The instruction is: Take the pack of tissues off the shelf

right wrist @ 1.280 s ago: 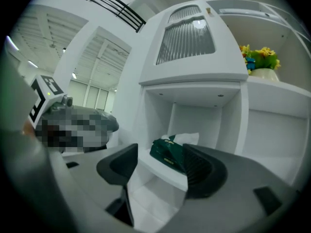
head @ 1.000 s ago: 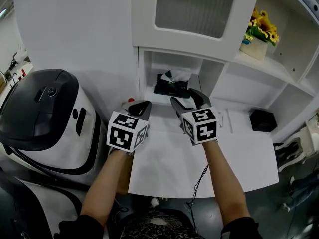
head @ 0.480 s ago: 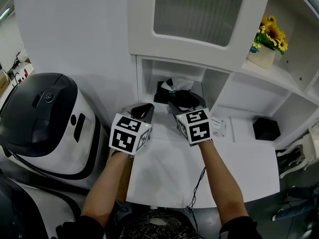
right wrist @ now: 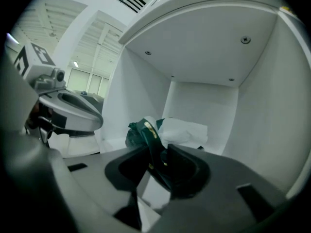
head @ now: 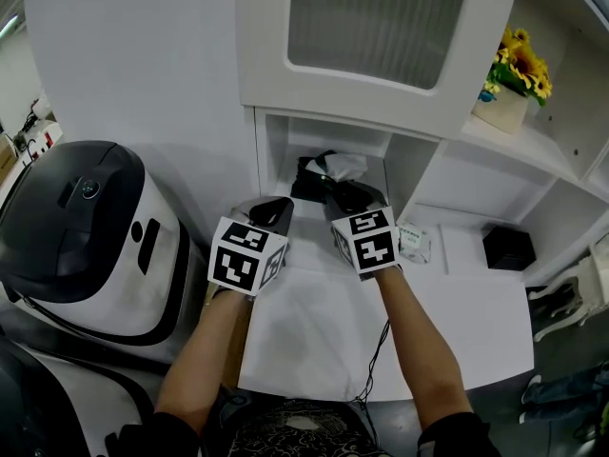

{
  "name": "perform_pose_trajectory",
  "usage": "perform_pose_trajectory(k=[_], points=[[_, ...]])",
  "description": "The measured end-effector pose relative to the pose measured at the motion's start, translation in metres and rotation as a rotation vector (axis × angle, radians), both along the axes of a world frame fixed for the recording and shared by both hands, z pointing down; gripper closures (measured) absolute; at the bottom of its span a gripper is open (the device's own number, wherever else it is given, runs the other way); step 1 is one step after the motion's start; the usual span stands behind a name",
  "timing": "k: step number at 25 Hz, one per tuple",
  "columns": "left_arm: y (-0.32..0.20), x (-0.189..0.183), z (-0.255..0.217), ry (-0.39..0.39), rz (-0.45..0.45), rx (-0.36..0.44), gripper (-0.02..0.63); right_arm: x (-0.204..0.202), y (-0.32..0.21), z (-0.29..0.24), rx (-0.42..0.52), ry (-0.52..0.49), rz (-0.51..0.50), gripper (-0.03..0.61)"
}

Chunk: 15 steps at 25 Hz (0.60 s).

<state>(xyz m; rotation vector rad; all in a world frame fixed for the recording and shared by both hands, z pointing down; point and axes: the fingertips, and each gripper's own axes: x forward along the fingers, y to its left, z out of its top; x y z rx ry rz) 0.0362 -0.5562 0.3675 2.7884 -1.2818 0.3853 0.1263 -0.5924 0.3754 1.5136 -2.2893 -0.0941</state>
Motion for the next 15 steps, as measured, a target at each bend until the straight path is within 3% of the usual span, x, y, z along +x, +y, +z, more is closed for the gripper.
perform_pose_trajectory(k=[3,7,15], points=[[0.001,0.003,0.003,-0.003,0.004,-0.004,0.606,0.000,0.001,0.001,0.005,0.011,-0.001,0.522],[0.002,-0.001,0.003,-0.006,-0.006,-0.006,0.606,-0.006,0.004,-0.001,0.012,0.009,-0.007,0.557],[0.007,-0.011,-0.004,-0.009,-0.027,0.007,0.606,-0.011,0.009,-0.006,0.037,0.011,-0.052,0.569]])
